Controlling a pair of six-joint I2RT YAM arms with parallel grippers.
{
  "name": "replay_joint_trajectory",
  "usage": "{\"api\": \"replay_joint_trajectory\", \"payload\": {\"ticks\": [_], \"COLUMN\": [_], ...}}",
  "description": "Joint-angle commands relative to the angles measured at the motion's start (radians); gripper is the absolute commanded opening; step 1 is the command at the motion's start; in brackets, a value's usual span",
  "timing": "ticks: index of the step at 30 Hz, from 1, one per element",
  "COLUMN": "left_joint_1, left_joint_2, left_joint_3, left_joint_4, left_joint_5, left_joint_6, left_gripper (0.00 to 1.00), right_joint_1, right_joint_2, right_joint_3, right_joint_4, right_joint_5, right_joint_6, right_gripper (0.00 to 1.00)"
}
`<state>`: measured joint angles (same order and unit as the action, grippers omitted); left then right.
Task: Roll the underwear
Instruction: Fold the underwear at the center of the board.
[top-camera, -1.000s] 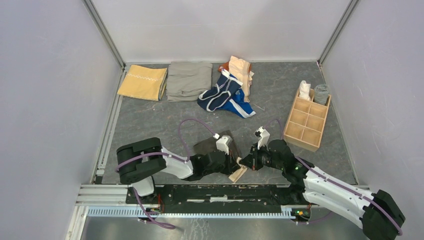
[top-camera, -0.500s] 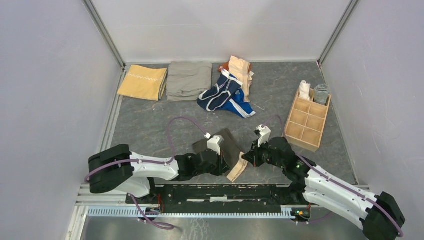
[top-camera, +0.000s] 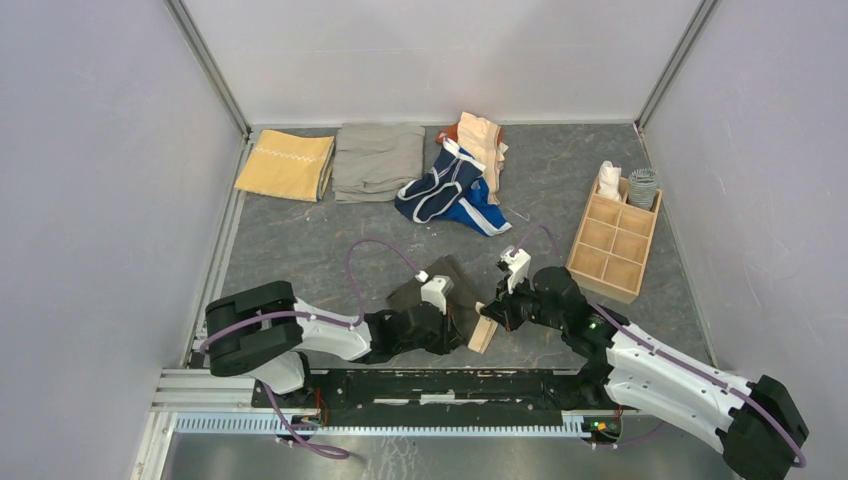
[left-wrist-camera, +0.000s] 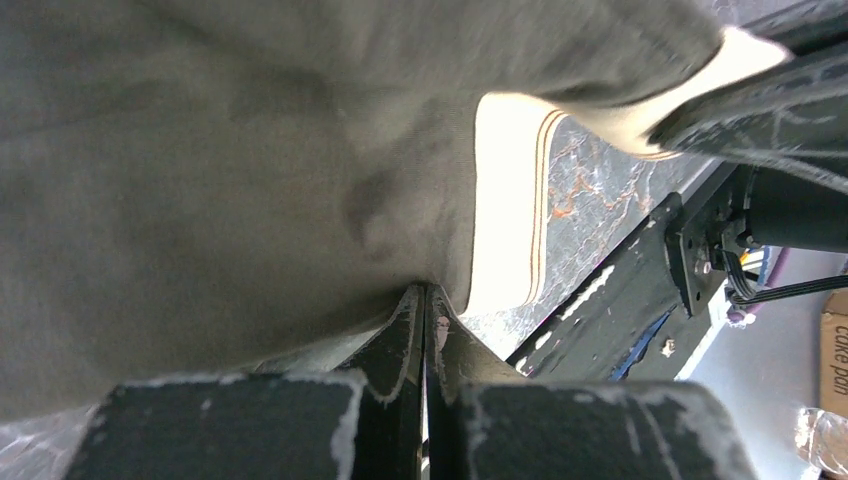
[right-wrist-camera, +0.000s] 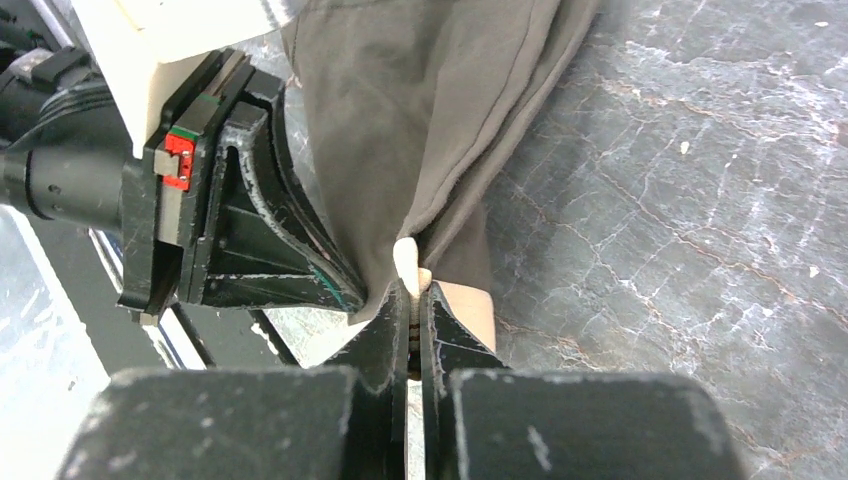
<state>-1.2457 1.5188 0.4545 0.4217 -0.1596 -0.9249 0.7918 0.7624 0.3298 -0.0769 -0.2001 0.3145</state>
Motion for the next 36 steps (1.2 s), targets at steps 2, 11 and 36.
{"api": "replay_joint_trajectory", "payload": {"ticks": [2,11,36], "left_joint_1": [0.000,0.003,0.393], "left_joint_2": [0.057,-0.029,0.039], "left_joint_3": [0.010,0.022,0.639], "left_joint_4": [0.068,-0.035,-0.801], "left_joint_5": [0.023,-0.019,-0.184], "left_joint_6": [-0.005,-0.009,0.024], "left_gripper": [0.02,0.02,0.59], "right_joint_1": [0.001,0.001,0.002], "right_joint_2": [0.023,0.030,-0.008], "right_joint_3": [0.034,0.009,-0.034], "right_joint_4": [0.044,0.006,0.055], "right_joint_5": [-0.097,-0.121,-0.062], "right_joint_6": [-0.066,-0.122,-0.129], "right_gripper": [0.00,0.00,0.00]}}
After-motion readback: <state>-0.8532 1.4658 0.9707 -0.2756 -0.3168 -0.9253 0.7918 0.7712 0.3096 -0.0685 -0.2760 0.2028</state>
